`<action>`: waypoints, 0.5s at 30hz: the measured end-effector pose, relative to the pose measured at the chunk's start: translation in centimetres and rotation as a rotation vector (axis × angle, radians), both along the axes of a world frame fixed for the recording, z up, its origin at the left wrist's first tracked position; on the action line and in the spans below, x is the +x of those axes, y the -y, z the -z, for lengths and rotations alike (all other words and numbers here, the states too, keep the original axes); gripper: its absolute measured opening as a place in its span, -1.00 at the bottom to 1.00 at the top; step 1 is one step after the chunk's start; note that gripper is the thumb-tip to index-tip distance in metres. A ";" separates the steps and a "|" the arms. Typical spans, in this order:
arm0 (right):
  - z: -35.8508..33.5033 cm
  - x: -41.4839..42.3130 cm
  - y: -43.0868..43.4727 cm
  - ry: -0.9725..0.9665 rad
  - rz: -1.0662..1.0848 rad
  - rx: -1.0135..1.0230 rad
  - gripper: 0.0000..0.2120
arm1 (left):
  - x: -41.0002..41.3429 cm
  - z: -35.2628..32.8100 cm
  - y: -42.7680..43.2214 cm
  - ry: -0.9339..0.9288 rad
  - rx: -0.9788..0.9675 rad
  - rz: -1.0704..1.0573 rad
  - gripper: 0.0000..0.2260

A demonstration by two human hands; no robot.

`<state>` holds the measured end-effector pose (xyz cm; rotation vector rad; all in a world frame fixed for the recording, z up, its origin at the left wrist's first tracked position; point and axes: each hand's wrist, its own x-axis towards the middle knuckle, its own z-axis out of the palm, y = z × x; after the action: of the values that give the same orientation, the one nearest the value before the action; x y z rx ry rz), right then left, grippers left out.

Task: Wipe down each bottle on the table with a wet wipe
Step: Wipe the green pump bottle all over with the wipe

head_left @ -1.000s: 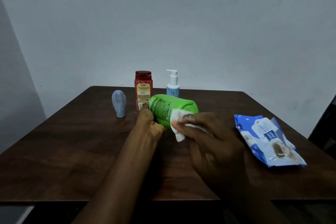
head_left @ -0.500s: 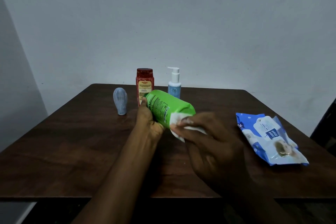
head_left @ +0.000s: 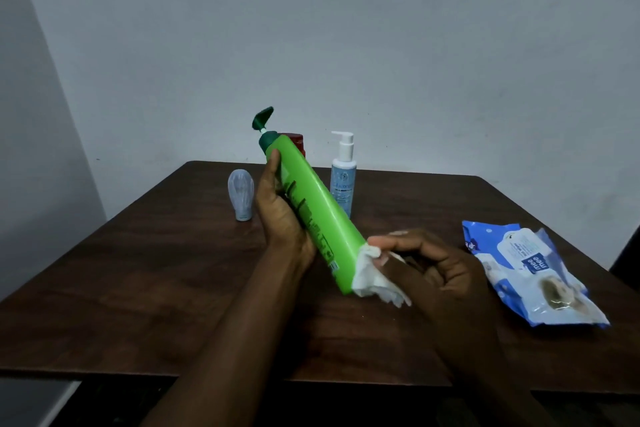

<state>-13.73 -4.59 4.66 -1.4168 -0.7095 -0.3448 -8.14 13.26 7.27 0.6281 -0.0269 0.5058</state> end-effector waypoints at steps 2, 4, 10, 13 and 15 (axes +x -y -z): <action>0.6 0.1 -0.1 0.047 0.040 -0.115 -0.83 | -0.2 0.4 0.0 0.076 0.045 0.040 -0.67; 0.9 0.6 -0.6 0.084 0.050 -0.161 -0.88 | -0.2 0.8 -0.1 0.102 0.099 0.052 -0.64; -1.3 3.4 -3.1 0.200 0.133 -0.130 -0.84 | 0.4 1.8 0.9 0.164 0.191 0.056 -0.35; -3.8 4.5 -4.7 0.251 0.188 -0.053 -0.86 | 0.5 2.5 1.4 0.190 0.155 0.075 -0.27; -5.1 5.3 -5.4 0.251 0.180 0.010 -0.86 | 0.6 2.5 1.7 0.200 0.163 0.079 -0.25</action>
<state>-8.44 0.81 9.71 -1.4460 -0.7831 -0.6750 -7.55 11.52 4.73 0.7310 -0.2829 0.4915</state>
